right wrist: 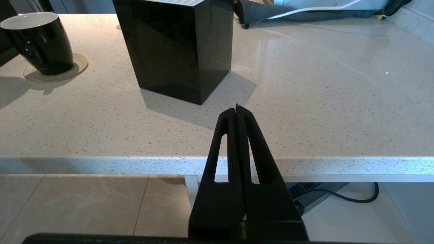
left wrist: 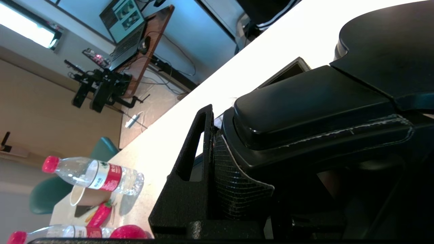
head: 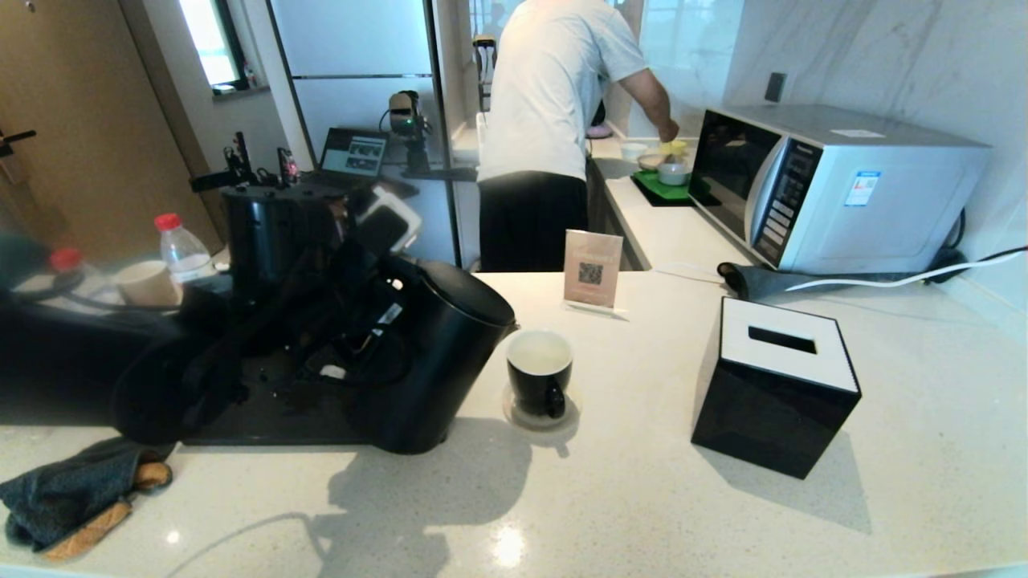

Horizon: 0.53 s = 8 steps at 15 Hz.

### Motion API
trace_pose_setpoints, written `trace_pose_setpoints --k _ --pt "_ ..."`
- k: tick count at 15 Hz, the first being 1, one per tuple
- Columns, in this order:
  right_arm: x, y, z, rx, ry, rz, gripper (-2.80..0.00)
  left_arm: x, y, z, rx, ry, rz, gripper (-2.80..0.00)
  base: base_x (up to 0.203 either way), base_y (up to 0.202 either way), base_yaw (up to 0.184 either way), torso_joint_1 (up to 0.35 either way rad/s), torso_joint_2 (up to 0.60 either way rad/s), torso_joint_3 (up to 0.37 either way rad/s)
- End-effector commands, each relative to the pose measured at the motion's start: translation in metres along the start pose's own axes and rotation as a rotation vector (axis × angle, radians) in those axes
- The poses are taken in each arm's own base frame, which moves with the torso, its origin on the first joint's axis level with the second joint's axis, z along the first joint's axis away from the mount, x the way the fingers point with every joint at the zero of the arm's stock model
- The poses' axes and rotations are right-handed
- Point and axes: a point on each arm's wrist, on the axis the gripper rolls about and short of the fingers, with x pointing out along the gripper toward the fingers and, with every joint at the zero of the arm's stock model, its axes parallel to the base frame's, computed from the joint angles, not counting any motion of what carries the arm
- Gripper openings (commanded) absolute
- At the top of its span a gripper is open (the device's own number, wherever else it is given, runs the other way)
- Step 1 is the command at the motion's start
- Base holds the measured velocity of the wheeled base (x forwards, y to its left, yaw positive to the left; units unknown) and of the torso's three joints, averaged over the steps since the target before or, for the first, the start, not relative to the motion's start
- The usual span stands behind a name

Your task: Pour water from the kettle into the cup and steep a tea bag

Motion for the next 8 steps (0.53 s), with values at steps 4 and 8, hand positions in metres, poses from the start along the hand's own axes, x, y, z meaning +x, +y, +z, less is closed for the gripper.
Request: trace_pose_setpoints --k 4,8 --pt "0.0001 0.0 0.0 0.0 0.001 -0.001 -2.8 -0.0014 0.0017 0.0012 0.024 0.008 0.028 -2.8 0.0 0.0 0.0 0.0 0.0 0.0" --pt "0.0001 0.0 0.0 0.001 0.001 0.0 -2.8 -0.0001 0.0006 0.0005 0.033 0.012 0.026 -2.8 0.0 0.0 0.0 0.0 0.0 0.0"
